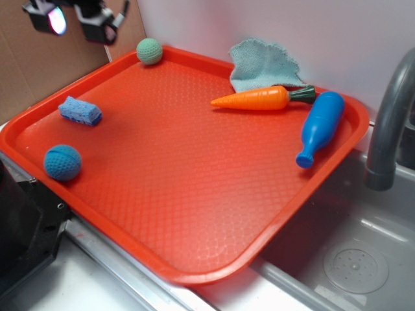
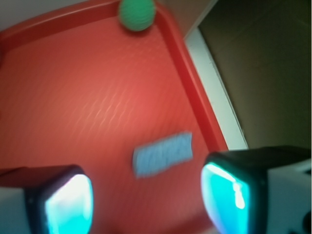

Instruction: Grab the blue sponge.

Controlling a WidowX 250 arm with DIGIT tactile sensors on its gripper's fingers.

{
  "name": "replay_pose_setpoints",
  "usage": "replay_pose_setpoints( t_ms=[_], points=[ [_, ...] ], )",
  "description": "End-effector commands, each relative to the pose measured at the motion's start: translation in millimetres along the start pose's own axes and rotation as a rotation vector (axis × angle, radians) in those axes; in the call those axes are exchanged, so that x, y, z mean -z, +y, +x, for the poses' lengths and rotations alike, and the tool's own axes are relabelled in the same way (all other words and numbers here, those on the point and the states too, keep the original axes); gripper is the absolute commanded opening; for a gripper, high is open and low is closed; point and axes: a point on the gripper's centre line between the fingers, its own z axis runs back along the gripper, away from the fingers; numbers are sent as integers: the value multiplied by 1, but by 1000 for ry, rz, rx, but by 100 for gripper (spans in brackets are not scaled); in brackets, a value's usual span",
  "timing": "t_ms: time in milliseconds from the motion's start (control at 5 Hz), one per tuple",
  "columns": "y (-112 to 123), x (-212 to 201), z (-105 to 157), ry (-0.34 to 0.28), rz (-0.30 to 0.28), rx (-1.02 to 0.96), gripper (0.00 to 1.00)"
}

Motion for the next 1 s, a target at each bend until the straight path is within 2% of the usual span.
replay_pose_setpoints(
  t_ms=[0,200,400,600,800],
  points=[
    [9,10,-45,-49,64,-488,100],
    [15,21,-51,27,-4,-739,100],
    [19,37,-44,67,-18,-989,100],
    [24,55,-36,129,-47,-1082,100],
    [22,77,-32,140,-4,-1066,100]
  ],
)
